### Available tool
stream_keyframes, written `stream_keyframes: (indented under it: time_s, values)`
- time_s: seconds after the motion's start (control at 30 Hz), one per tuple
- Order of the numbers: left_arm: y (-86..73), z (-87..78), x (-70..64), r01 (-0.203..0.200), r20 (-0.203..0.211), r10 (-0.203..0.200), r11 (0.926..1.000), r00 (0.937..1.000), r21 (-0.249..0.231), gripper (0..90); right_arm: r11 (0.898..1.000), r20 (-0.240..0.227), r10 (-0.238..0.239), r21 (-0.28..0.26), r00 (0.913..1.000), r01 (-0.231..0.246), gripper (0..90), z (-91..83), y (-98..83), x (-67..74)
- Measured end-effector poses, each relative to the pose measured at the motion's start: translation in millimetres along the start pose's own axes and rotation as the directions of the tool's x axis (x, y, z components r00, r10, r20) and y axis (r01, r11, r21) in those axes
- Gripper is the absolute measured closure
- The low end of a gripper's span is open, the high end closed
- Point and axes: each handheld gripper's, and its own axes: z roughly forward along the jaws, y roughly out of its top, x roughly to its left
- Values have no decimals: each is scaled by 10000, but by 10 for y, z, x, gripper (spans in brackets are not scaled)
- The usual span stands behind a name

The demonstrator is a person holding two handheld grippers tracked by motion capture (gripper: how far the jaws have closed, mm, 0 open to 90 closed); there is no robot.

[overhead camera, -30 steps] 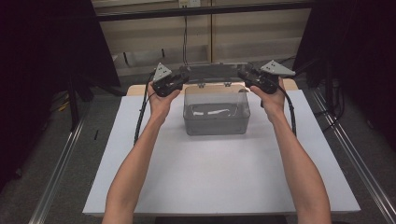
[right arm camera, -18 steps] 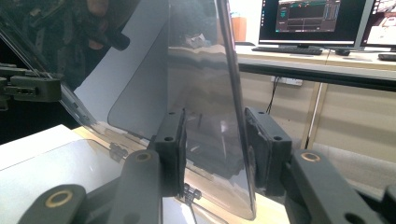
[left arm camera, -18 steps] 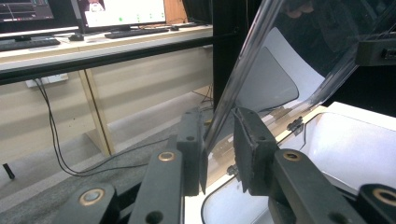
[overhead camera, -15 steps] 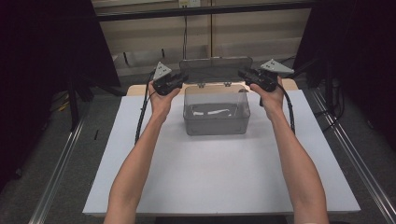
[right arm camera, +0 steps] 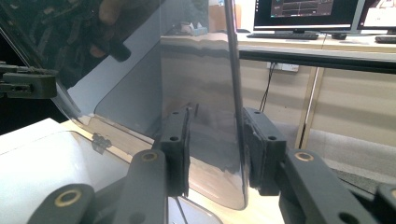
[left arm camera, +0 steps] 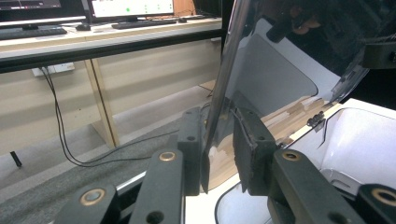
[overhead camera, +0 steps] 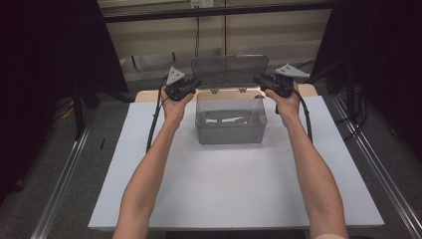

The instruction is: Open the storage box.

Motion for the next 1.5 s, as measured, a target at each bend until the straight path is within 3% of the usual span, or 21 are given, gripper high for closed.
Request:
stream_keyframes:
  time_s: [0.3,0.5,0.73,0.8,0.9,0.93,1.5]
  values:
    - [-6,60,22,200,-107,-200,9998,9997,13,744,9994,104,299,145,9995,-301,653,57,-23,-34]
    - [-12,82,36,91,-200,-89,9999,9998,103,748,9988,239,454,176,9987,-458,652,97,-54,-46]
    - [-28,102,31,180,-274,-177,9998,9995,94,749,9984,315,362,427,9989,-375,656,126,-96,-50]
    - [-26,105,31,12,-372,-3,9997,9993,228,751,9982,352,357,468,9987,-374,658,135,-100,-49]
    - [-41,119,37,296,-291,-293,9995,9991,121,753,9981,376,229,556,9990,-249,661,147,-97,-59]
    - [-44,116,52,173,-300,-168,9997,9994,151,756,9982,376,199,565,9991,-220,656,155,-100,-62]
    - [-135,184,74,474,-340,-462,9983,9984,350,755,9965,429,347,744,9985,-379,662,230,-178,-96]
